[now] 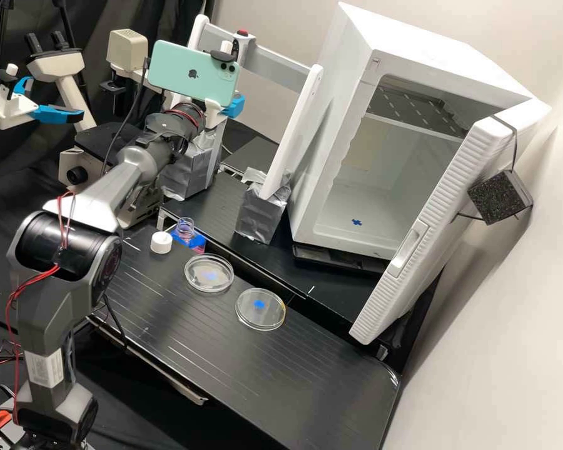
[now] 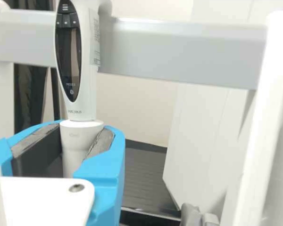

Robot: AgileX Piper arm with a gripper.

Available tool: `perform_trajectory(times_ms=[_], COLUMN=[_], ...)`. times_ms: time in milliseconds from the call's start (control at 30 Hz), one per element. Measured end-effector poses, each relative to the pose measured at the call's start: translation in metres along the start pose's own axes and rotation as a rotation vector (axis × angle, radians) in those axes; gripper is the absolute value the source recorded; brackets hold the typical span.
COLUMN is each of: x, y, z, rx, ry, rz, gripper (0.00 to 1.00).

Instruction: Use the pipette

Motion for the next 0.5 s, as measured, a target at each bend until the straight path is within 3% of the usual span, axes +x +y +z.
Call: perform_trajectory(times_ms=[233,267,500], x=[-0.0001,-0.0001,0.0000], y=[-0.0027,-0.0027,-0.0032], z=[-0.0008,-0.0008,-0.0003], rx=[0.000,0.000,0.000], ry=[0.002,0.002,0.001], rz=[-0.008,-0.008,-0.009], gripper=[0.00,1.00,1.00])
